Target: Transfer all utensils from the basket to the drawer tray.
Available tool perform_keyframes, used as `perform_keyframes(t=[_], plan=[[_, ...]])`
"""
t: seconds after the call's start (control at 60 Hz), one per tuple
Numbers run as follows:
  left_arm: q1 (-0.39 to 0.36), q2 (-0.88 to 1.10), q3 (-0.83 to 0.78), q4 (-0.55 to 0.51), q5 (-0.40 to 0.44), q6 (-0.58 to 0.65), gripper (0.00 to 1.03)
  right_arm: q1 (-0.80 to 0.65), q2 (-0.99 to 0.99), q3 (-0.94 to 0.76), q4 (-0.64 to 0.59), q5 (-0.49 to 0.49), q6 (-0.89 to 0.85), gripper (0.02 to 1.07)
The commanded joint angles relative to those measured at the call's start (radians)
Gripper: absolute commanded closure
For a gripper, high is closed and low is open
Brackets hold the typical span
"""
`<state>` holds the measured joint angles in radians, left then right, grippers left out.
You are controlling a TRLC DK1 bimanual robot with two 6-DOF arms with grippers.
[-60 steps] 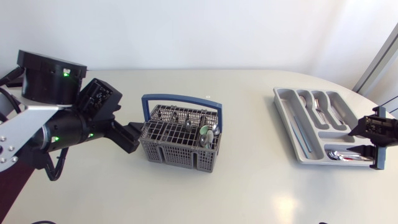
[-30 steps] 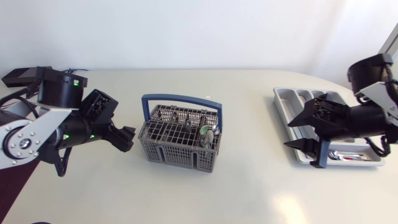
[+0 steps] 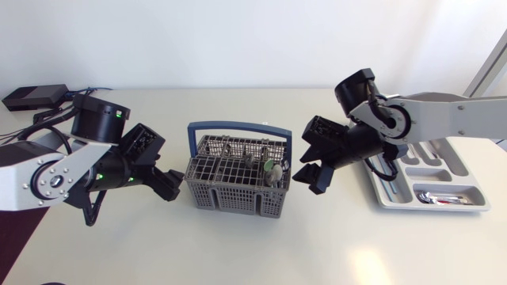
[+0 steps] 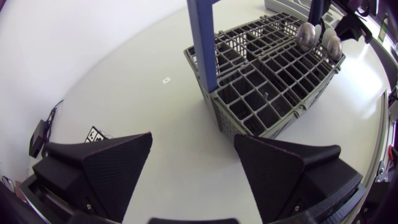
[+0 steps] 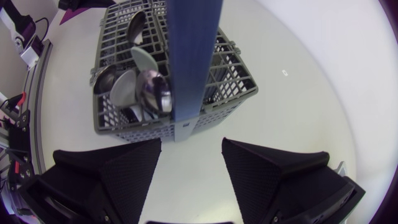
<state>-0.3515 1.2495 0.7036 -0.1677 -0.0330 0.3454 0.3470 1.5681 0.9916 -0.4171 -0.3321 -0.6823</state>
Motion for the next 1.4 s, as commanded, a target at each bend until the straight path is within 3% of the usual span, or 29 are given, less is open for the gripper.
perform_keyframes(t=[0.0, 0.217, 0.417, 0.683, 0.75, 1.017, 1.383], plan=[[-0.021, 0.010, -0.019, -0.023, 0.027, 0.021, 0.12, 0.007, 0.044, 0.044, 0.020, 0.005, 0.053, 0.35], [-0.044, -0.048, -0.023, -0.055, 0.035, 0.010, 0.12, -0.014, 0.064, 0.082, 0.031, 0.005, 0.095, 0.35], [-0.037, -0.153, -0.013, -0.115, 0.033, 0.024, 0.12, -0.049, -0.163, 0.067, -0.055, -0.004, 0.194, 0.35], [-0.096, -0.179, -0.007, -0.116, 0.033, 0.017, 0.12, 0.126, -0.250, 0.153, -0.155, -0.025, 0.400, 0.37], [-0.121, -0.182, -0.007, -0.113, 0.035, 0.014, 0.12, 0.164, -0.232, 0.185, -0.163, -0.025, 0.449, 0.46], [-0.202, -0.190, -0.015, -0.047, 0.047, 0.023, 0.12, 0.216, -0.126, 0.214, -0.146, -0.005, 0.587, 0.47], [-0.213, -0.041, 0.010, 0.080, 0.127, 0.049, 0.12, 0.257, -0.022, 0.206, -0.060, 0.047, 0.685, 0.48]])
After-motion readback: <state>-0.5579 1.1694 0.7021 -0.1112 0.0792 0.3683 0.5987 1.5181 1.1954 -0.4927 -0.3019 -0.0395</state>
